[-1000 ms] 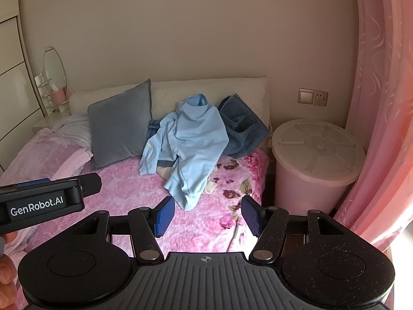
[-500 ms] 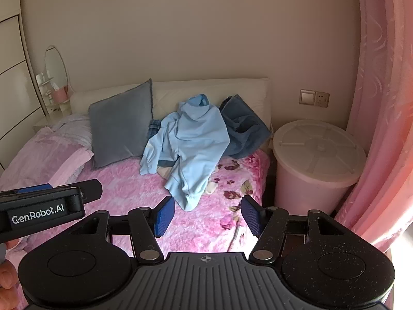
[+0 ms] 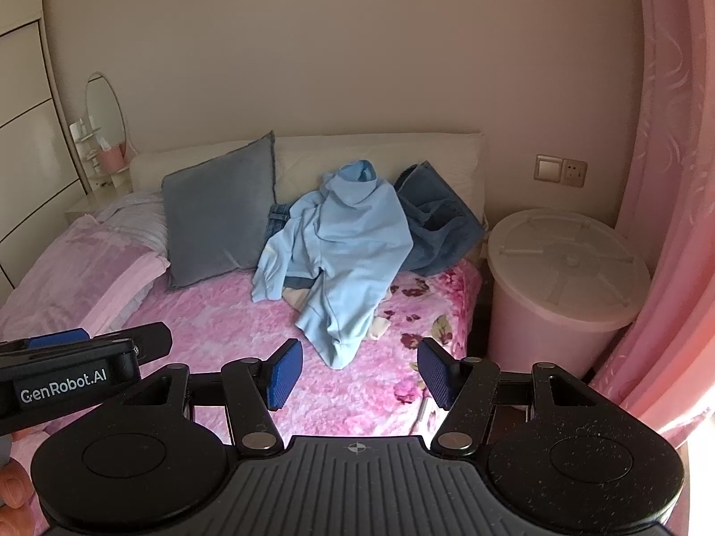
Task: Fold clothes
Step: 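Approach the light blue sweatshirt on the bed with both tools open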
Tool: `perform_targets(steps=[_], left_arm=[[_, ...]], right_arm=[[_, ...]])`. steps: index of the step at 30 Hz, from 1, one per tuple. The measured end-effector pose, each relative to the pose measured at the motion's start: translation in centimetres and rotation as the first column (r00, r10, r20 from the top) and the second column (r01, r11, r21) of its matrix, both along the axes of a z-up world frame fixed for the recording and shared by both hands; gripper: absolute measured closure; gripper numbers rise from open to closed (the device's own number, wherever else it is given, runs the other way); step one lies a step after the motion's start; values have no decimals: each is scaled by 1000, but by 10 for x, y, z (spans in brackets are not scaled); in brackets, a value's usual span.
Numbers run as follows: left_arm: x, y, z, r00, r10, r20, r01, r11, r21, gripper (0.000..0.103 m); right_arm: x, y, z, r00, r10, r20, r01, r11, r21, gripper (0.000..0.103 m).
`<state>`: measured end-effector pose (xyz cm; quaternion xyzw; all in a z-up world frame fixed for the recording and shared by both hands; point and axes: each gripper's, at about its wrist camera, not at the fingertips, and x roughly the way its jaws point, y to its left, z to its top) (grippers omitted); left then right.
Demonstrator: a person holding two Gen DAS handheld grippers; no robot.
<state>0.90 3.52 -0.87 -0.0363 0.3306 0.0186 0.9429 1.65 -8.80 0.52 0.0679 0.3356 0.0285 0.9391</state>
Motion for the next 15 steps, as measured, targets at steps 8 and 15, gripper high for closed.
perform_targets(steps=[8, 15], left_arm=[[8, 2, -4, 1000, 17, -14, -17, 1000, -1, 29], [14, 3, -7, 1000, 16, -22, -16, 1000, -5, 29]], right_arm=[[12, 0, -7, 1000, 17, -14, -17, 1000, -4, 42], [20, -2, -11, 1000, 17, -21, -17, 1000, -12, 42]])
